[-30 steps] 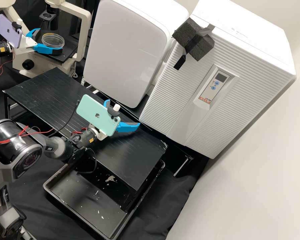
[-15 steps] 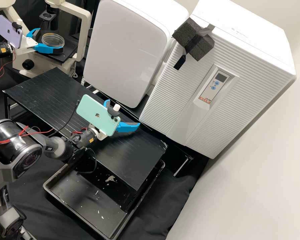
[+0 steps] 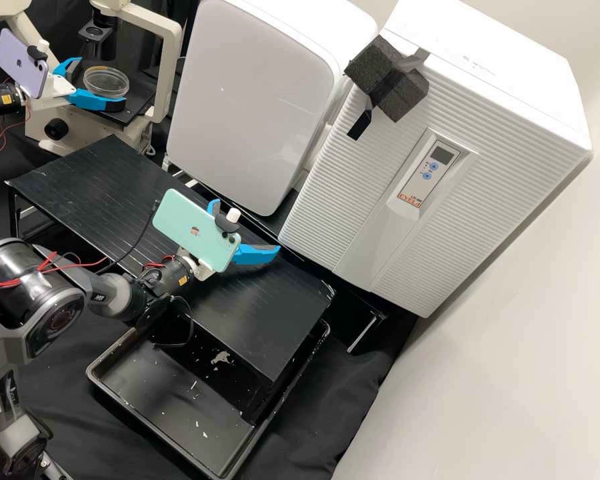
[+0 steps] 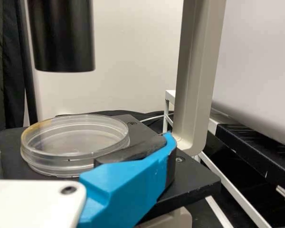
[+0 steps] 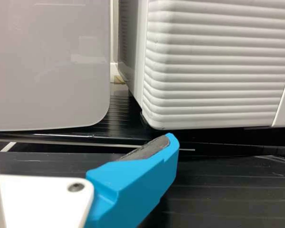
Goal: Place the petri dish on the bench
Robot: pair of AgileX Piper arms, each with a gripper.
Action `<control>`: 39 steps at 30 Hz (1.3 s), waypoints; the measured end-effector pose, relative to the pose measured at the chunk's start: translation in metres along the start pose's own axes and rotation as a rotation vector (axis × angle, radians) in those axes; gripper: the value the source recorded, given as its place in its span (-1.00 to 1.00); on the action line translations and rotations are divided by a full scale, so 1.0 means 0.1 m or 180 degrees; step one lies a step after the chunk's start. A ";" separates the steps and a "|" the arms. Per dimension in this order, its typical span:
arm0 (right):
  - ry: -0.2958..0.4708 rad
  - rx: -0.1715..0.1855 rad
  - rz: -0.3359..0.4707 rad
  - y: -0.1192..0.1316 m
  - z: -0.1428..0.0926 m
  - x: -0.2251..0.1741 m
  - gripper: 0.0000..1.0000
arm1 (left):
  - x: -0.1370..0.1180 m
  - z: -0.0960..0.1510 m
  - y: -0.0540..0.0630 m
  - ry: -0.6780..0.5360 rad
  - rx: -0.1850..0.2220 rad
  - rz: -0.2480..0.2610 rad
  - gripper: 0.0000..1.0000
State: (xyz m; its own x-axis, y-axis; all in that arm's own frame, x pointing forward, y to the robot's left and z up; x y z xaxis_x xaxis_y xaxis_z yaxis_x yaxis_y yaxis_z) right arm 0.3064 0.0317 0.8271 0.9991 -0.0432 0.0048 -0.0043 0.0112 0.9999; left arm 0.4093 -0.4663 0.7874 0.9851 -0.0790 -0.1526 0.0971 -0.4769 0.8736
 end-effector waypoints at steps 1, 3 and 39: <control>0.0000 0.0000 0.0000 0.00 0.00 0.00 1.00 | 0.00 0.00 0.00 0.0005 0.0037 0.0002 1.00; 0.0000 0.0000 0.0000 0.00 0.00 0.00 1.00 | 0.00 -0.01 0.01 0.0043 0.0122 0.0007 -1.00; 0.0000 0.0000 0.0000 0.00 0.00 0.00 1.00 | -0.02 -0.04 0.05 0.0128 0.0295 -0.0032 -1.00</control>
State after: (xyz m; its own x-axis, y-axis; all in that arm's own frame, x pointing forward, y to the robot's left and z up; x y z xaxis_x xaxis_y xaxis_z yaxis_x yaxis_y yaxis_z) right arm 0.3064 0.0317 0.8271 0.9991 -0.0432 0.0048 -0.0043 0.0112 0.9999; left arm 0.4081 -0.4647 0.7939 0.9893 -0.0394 -0.1407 0.0952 -0.5565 0.8253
